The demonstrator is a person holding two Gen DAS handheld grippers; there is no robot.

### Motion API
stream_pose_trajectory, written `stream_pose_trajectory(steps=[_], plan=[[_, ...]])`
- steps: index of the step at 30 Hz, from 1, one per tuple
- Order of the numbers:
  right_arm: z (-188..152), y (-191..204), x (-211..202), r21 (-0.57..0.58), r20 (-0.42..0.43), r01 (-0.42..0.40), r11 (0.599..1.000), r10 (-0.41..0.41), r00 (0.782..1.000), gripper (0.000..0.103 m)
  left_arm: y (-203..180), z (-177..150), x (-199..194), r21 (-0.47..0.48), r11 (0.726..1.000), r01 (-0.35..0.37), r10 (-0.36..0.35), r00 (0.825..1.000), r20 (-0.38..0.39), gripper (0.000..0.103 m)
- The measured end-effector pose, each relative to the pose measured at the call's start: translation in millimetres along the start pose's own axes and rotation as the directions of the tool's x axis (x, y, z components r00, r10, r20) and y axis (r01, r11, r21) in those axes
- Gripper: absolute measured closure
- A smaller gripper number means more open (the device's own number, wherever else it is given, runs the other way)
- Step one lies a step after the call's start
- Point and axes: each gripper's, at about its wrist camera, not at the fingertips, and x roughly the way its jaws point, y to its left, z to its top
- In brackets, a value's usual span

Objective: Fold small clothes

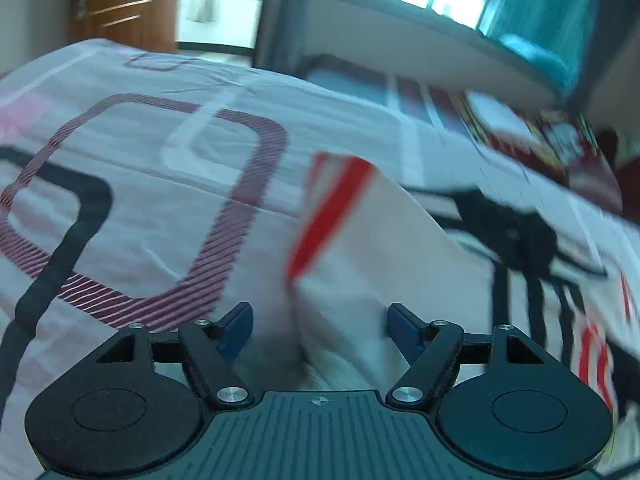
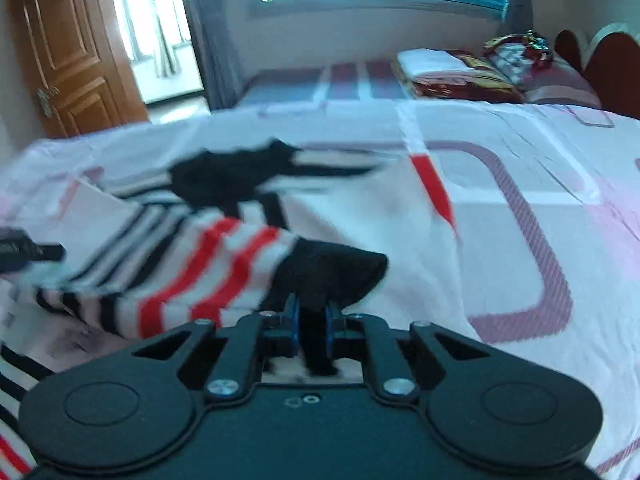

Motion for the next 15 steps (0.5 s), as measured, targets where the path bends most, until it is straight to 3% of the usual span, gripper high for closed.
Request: stream_pose_trajectory(steps=[4,5,7,10,15], plan=[[-5,-5,3,0.02,-0.021,0.037,0.999,-0.037,0.999,0.084,5,12,9,-0.025,0.999,-0.024,0.025,1.0,0.014,0.029],[-3,-4,1,0.015,-0.006,0.056,0.998,-0.056,0.998,0.076,5,15,12,-0.024,0.999,-0.023,0.023,1.0,0.016,0.029],[2,-4,-8,0.032,0.071,0.079,0.996,-0.081,0.994,0.07,1,25,20,-0.016,0.999,-0.031,0.031,0.999,0.021,0.029],[13,3,-13,0.013,0.127,0.043,0.999,-0.044,0.991,0.07,-2,41,42,-0.027,0.999,-0.04,0.039,0.999,-0.011,0.029],[18,18,10,-0.055,0.087,0.017,0.998,-0.012,0.996,0.07,-5,49,64,-0.025,0.996,-0.085,0.085,0.996,-0.015,0.029]])
